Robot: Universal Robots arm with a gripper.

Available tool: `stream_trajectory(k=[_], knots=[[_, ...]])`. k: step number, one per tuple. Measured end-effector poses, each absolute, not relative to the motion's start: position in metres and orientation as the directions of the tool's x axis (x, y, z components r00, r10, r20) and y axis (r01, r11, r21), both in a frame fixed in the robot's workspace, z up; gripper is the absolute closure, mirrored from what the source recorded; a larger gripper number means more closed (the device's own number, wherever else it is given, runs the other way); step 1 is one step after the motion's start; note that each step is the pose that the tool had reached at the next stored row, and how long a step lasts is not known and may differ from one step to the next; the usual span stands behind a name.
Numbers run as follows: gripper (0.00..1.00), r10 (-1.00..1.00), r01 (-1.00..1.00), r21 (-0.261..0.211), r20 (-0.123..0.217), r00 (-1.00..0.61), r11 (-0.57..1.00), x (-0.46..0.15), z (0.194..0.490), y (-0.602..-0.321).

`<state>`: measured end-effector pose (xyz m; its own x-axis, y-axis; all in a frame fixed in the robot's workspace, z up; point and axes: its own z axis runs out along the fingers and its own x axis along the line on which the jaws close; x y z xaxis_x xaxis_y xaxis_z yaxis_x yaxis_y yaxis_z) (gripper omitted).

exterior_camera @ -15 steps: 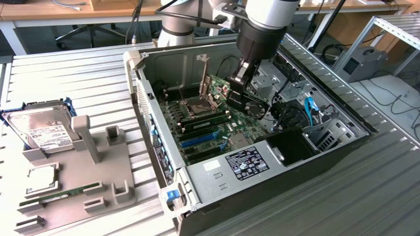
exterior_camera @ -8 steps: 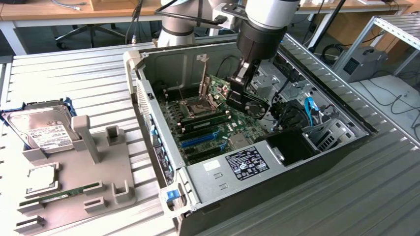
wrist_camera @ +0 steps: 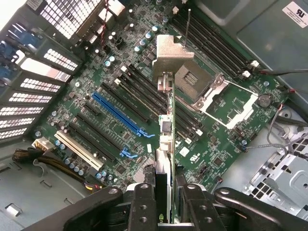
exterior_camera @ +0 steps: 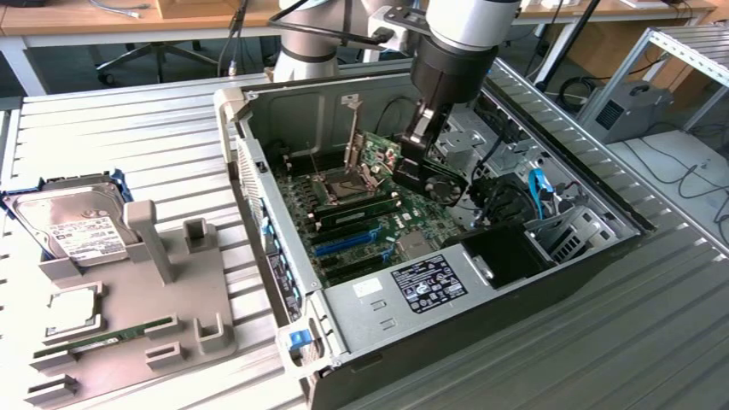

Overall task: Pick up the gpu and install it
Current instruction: 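Insert the gpu into the slot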

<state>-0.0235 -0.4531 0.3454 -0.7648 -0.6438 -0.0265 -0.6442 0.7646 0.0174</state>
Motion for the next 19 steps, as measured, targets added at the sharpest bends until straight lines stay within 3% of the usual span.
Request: stream_trajectory(k=[19], knots=[[0.74,-0.695,-0.696,0.017,-0.027,-0.718,0.718,-0.0235,0.3454,-0.4531]])
